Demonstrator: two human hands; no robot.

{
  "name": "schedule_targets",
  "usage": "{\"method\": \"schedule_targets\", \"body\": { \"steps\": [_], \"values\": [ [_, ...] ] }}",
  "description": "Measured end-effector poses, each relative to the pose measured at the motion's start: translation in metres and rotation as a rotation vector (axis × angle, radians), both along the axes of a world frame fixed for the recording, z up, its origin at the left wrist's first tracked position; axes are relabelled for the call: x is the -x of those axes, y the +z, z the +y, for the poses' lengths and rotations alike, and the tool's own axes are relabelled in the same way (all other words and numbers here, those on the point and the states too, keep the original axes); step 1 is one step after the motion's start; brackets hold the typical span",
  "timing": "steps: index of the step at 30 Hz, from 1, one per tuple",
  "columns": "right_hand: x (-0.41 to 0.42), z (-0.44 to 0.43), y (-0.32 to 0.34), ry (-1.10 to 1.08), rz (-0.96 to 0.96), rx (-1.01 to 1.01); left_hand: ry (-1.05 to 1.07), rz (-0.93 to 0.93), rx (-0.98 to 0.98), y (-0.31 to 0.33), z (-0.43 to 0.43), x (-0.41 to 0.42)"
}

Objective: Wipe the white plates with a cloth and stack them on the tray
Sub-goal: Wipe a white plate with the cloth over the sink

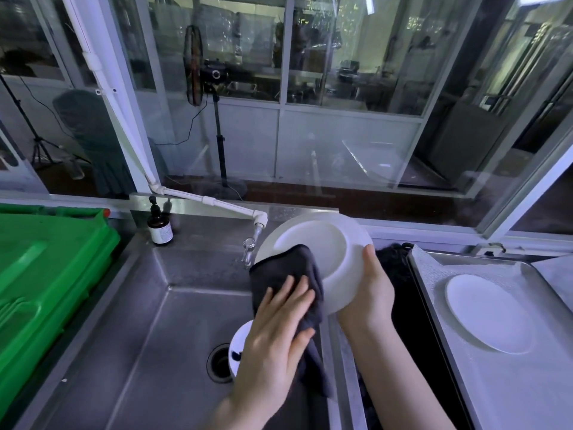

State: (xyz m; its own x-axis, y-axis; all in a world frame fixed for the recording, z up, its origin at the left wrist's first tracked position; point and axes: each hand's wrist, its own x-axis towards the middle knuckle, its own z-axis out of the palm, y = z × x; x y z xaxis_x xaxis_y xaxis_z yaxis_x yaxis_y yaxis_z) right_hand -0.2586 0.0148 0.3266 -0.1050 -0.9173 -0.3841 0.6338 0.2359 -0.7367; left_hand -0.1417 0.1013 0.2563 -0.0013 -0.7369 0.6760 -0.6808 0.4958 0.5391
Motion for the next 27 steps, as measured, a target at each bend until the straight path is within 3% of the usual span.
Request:
{"method": "schedule_targets", "body": {
  "steps": [4, 11, 16, 18, 22, 27],
  "values": [
    [-0.009, 0.007, -0.014, 0.112, 0.053, -0.07, -0.123, -0.195, -0.072, 0.026, -0.018, 0.003],
    [-0.01, 0.017, -0.02, 0.197, 0.129, 0.062, -0.174, -0.136, -0.191, 0.049, -0.039, -0.001],
    [-0.012, 0.024, -0.024, 0.216, 0.367, 0.108, -0.067, 0.035, -0.214, 0.056, -0.05, -0.006],
    [-0.009, 0.023, -0.025, 0.21, 0.41, 0.147, -0.068, 0.015, -0.178, 0.05, -0.042, -0.005],
    [-0.006, 0.021, -0.018, 0.198, 0.339, 0.188, -0.181, -0.146, -0.104, 0.033, -0.024, 0.0],
    [-0.011, 0.022, -0.022, 0.272, 0.306, 0.206, -0.109, 0.032, -0.177, 0.044, -0.04, -0.005]
  ]
}}
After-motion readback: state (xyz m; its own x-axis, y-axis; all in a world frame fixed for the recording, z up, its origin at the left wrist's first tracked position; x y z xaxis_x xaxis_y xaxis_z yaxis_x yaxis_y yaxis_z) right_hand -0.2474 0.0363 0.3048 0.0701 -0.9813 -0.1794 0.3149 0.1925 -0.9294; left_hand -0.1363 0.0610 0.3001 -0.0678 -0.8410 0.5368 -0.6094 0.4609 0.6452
